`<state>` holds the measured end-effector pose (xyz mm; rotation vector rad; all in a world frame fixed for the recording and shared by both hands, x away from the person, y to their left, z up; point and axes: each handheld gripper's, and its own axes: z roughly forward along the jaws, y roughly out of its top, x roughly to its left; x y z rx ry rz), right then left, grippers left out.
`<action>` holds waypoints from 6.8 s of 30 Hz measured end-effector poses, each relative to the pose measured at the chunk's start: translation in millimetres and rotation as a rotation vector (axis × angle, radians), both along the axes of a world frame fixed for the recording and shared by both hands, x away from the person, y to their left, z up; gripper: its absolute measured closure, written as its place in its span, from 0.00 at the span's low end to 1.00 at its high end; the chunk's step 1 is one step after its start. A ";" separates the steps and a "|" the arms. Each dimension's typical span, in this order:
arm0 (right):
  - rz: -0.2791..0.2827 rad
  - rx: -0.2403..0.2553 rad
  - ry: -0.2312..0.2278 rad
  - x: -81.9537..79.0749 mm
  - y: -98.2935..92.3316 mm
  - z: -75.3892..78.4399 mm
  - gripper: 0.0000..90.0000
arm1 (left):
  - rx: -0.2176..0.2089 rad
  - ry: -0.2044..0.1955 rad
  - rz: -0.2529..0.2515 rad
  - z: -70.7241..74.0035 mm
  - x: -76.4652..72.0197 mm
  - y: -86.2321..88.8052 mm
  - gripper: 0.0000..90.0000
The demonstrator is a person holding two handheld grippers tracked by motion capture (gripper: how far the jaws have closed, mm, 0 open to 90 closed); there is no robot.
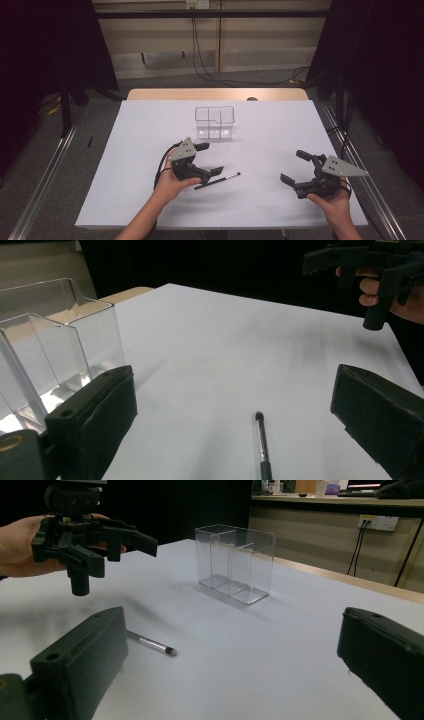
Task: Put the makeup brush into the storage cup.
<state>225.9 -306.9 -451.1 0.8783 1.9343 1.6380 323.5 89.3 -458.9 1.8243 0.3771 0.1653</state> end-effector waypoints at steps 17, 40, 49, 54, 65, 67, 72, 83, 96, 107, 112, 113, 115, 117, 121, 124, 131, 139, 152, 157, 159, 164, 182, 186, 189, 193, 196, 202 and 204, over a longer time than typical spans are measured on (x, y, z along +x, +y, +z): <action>0.002 -0.002 0.001 -0.2 -0.7 0.0 0.00 | 0.165 0.064 -0.042 5.2 6.8 -19.9 0.05; 0.003 -0.002 -0.002 0.2 -1.3 0.2 0.00 | 0.445 0.130 -0.126 17.4 17.5 -46.1 0.05; 0.007 -0.008 -0.005 -1.0 -1.1 0.9 0.00 | 0.576 0.165 -0.178 18.8 21.2 -57.3 0.05; 0.004 -0.004 -0.001 -0.7 -2.1 0.6 0.00 | 0.626 0.169 -0.187 20.2 20.7 -62.3 0.05; 0.008 -0.005 -0.003 -0.9 -2.4 0.9 0.00 | 0.731 0.194 -0.204 23.8 22.5 -69.0 0.05; 0.005 -0.002 -0.002 -0.5 -2.4 0.8 0.00 | 0.744 0.197 -0.206 25.1 22.1 -71.3 0.05; 0.009 -0.006 -0.004 -0.6 -2.1 0.9 0.00 | 0.769 0.196 -0.200 26.4 23.2 -75.1 0.05; 0.005 -0.004 -0.002 -0.2 -3.3 0.8 0.00 | 0.816 0.234 -0.196 24.8 22.4 -80.8 0.10; 0.004 -0.003 -0.007 -0.3 -3.8 1.5 0.00 | 0.803 0.290 -0.216 28.9 19.6 -85.4 0.35; 0.004 -0.005 -0.007 -0.2 -3.9 1.5 0.00 | 0.859 0.325 -0.213 25.4 20.9 -87.2 0.53; 0.004 -0.004 -0.009 -0.1 -4.0 2.0 0.00 | 0.882 0.343 -0.207 22.7 20.6 -87.6 0.61; 0.002 -0.004 -0.007 0.0 -4.4 1.8 0.00 | 0.896 0.347 -0.210 21.5 20.5 -88.4 0.64; 0.002 -0.004 -0.008 0.0 -4.6 1.7 0.00 | 0.897 0.353 -0.202 20.7 19.9 -89.1 0.65; 0.001 -0.002 -0.008 -0.4 -5.0 1.8 0.00 | 0.921 0.350 -0.208 19.5 20.3 -89.8 0.68; 0.001 -0.004 -0.012 -0.7 -5.5 2.0 0.00 | 0.951 0.374 -0.217 13.4 19.1 -91.1 0.71; -0.001 -0.005 -0.011 -0.7 -5.3 2.1 0.00 | 0.961 0.374 -0.201 10.5 18.5 -92.2 0.73; -0.003 -0.012 -0.019 -1.7 -5.4 3.0 0.00 | 1.011 0.354 -0.153 10.6 14.7 -97.9 0.84; -0.006 -0.017 -0.019 -1.8 -6.2 2.7 0.00 | 1.025 0.334 -0.146 10.1 13.1 -100.9 0.93; -0.009 -0.011 -0.020 -1.3 -7.4 2.5 0.00 | 0.891 0.408 -0.129 11.9 17.2 -86.5 0.94; -0.004 -0.014 -0.019 -0.6 -6.2 1.9 0.00 | 0.803 0.394 -0.110 15.8 19.1 -80.1 0.94; -0.003 -0.017 -0.016 -0.6 -5.6 1.9 0.00 | 0.766 0.392 -0.103 17.1 20.4 -77.5 0.94; -0.001 -0.016 -0.016 -0.2 -5.4 1.7 0.00 | 0.684 0.361 -0.086 21.6 23.0 -73.5 0.94; -0.003 -0.018 -0.016 -0.2 -4.8 1.7 0.00 | 0.370 0.310 0.042 30.2 28.0 -55.2 0.94; 0.001 -0.020 -0.018 0.0 -4.2 1.6 0.00 | 0.335 0.293 0.057 31.1 27.9 -52.6 0.94; 0.001 -0.019 -0.018 -0.1 -4.3 1.6 0.00 | 0.301 0.278 0.077 31.7 27.6 -50.8 0.94; 0.001 -0.019 -0.017 -0.3 -4.4 1.6 0.00 | 0.256 0.257 0.094 33.3 27.6 -49.3 0.94; 0.001 -0.019 -0.017 -0.1 -4.2 1.6 0.00 | 0.222 0.246 0.107 35.5 27.3 -49.1 0.94; 0.002 -0.019 -0.016 -0.3 -3.8 1.6 0.00 | 0.151 0.222 0.127 39.5 27.7 -47.8 0.94; 0.004 -0.019 -0.017 -0.3 -3.7 1.7 0.00 | 0.136 0.217 0.131 40.6 28.5 -47.0 0.94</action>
